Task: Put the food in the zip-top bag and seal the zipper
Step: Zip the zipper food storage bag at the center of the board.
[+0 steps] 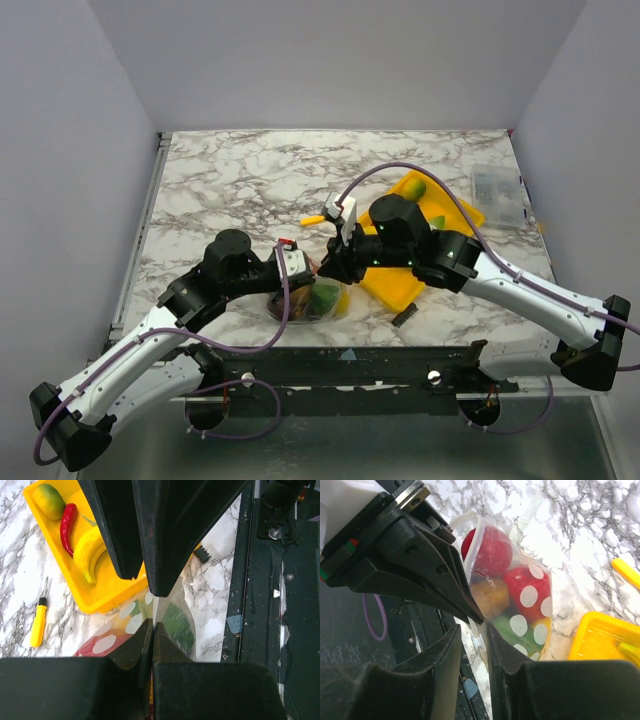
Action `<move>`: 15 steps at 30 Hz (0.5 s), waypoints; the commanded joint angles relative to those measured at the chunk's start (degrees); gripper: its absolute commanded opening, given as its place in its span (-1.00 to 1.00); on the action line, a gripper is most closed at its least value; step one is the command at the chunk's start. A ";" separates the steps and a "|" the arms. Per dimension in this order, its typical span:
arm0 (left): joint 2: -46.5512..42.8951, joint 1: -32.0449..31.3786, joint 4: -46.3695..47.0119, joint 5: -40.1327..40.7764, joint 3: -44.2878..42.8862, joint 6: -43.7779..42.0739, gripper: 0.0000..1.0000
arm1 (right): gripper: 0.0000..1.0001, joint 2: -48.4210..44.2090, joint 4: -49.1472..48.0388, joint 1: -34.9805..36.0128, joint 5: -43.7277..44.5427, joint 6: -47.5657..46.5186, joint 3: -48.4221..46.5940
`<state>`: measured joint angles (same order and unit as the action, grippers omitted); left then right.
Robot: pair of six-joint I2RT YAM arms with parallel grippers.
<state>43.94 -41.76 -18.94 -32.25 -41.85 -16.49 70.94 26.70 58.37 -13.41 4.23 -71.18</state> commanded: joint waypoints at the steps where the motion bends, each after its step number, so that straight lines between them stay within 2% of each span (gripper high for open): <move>1: -0.18 -0.01 0.24 -2.49 0.01 -0.74 -1.00 | -0.42 2.14 4.09 -0.36 -6.34 -6.14 -2.41; 8: -0.17 0.01 0.03 -2.69 0.01 -0.82 -1.00 | -0.44 2.83 6.46 -0.36 -8.67 -8.56 -3.61; 15: 0.13 0.00 -0.05 -2.90 -0.08 -0.89 -1.00 | -0.43 3.05 7.55 -0.37 -7.37 -9.83 -3.79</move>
<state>43.94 -41.76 -19.16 -33.17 -41.85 -16.53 73.43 31.42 58.37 -20.21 -3.81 -73.08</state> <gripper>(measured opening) 0.013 0.274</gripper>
